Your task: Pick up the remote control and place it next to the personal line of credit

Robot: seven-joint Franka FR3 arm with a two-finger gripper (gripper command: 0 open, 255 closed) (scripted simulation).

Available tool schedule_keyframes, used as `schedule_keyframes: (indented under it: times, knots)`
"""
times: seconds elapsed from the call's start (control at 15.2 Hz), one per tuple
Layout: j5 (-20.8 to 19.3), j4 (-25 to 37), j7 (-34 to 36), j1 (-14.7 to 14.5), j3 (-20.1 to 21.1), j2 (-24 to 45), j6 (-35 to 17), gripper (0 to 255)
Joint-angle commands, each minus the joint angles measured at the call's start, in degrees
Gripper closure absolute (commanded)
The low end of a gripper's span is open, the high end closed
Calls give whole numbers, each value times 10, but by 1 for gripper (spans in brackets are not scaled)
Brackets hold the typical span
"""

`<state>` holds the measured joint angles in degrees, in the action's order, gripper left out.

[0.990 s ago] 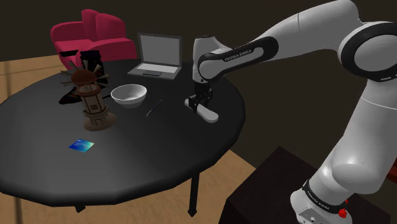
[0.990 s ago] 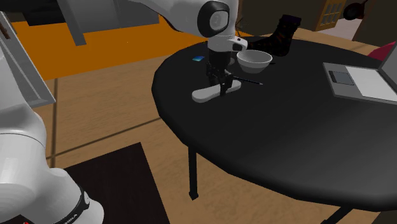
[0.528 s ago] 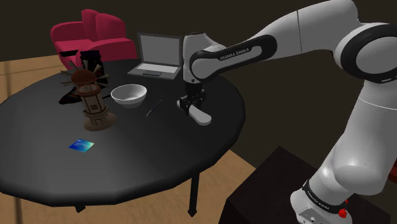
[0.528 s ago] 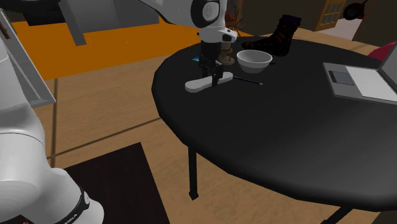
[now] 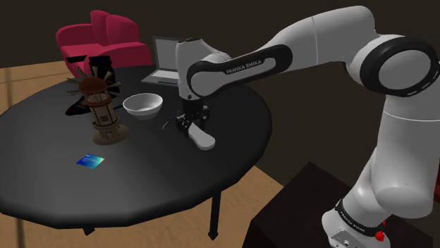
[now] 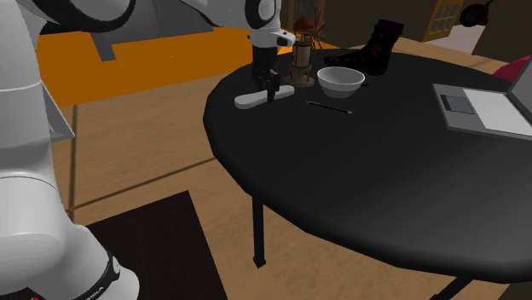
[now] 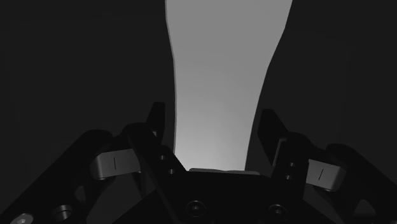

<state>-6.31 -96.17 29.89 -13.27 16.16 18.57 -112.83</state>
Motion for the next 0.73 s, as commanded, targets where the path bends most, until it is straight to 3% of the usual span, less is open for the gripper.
schedule_keyframes:
  times: [0.0, 0.33, 0.66]
  knots:
    - [-8, 35, 26, -20, 6, 24, 13, 255]
    - [-29, 136, 83, -73, 16, 92, 50, 255]
    - [-50, 276, 129, -135, 18, 180, 105, 255]
